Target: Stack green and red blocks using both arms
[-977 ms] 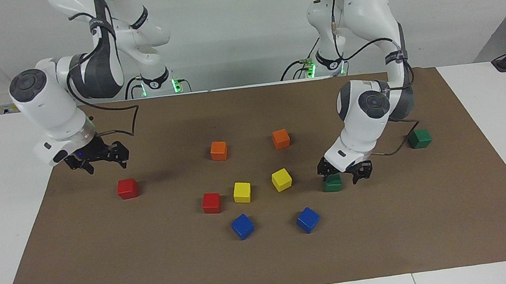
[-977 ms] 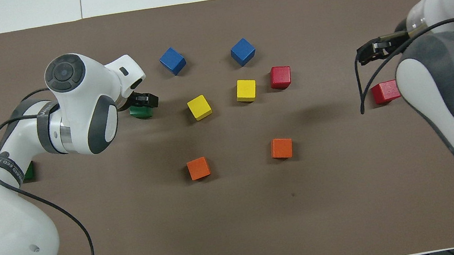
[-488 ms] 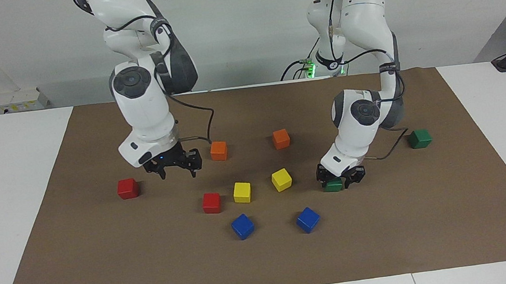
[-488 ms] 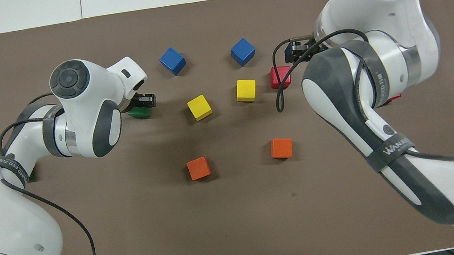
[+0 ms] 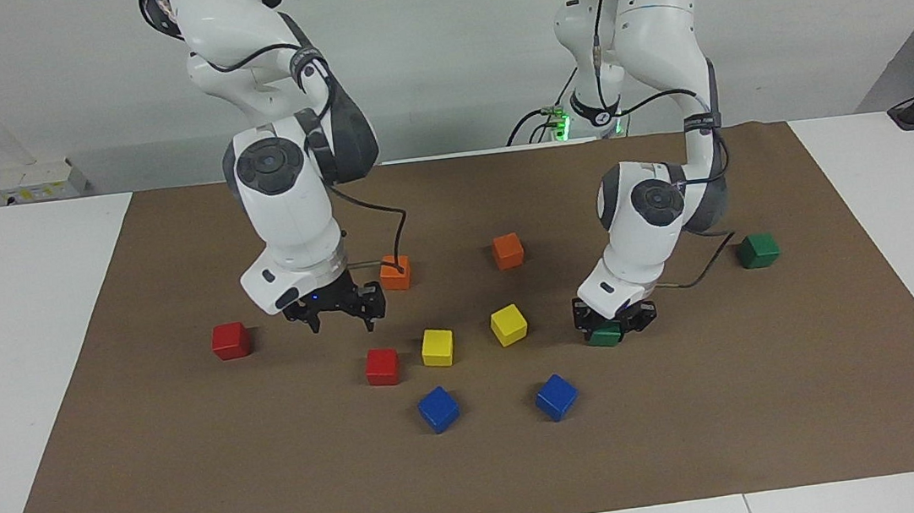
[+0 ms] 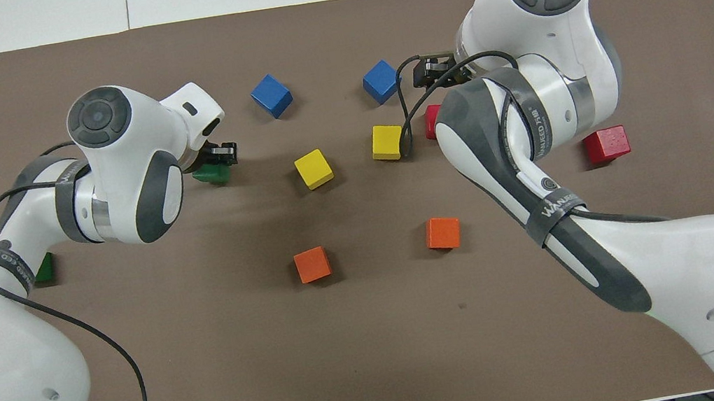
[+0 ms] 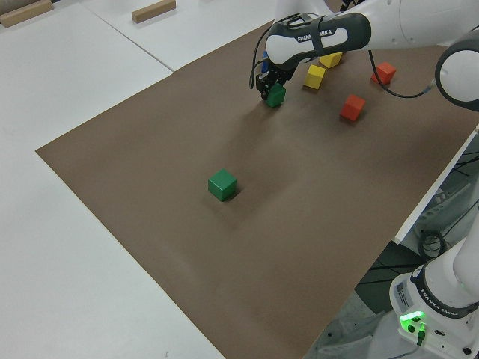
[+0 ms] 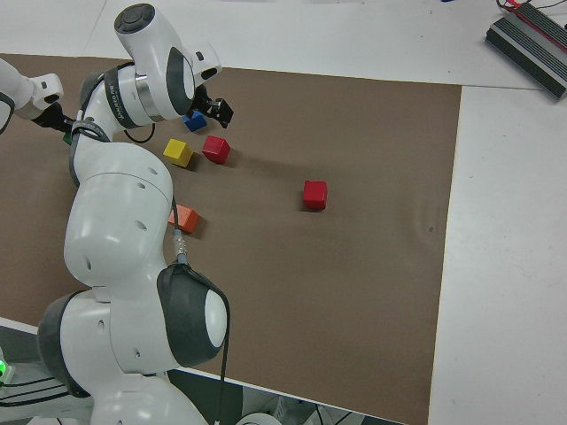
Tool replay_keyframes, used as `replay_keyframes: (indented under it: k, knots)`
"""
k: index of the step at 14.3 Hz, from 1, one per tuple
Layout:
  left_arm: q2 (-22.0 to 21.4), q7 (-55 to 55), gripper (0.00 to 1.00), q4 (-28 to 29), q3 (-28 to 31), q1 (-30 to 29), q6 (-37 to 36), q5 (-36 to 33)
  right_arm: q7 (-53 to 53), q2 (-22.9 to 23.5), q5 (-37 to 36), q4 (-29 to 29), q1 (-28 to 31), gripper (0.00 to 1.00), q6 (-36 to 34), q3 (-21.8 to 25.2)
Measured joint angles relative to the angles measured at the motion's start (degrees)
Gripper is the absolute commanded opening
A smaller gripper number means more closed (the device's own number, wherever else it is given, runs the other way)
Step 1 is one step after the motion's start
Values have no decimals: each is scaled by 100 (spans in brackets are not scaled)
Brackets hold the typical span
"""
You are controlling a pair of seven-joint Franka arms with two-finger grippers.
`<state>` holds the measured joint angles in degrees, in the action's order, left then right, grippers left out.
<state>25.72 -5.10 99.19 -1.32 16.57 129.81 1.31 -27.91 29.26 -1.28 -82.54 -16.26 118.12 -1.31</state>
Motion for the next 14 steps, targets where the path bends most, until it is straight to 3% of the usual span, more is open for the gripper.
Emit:
replay_keyframes:
  k: [3,7,11,14]
  knots:
    - [-520,227,0,-158,43,-426,-760,-10,-183,151,8,1,-26,97,238,-1]
    - [-1222,1586,0,-90,74,-1464,-1566,-17,-317,309,8,0,-44,97,458,0]
    - [-1428,3002,0,408,84,-2548,-1559,-18,-320,423,9,-114,-61,97,754,-1]
    - [-1617,3314,0,1114,85,-3008,-940,-18,-320,445,9,-489,-168,98,1129,-3]
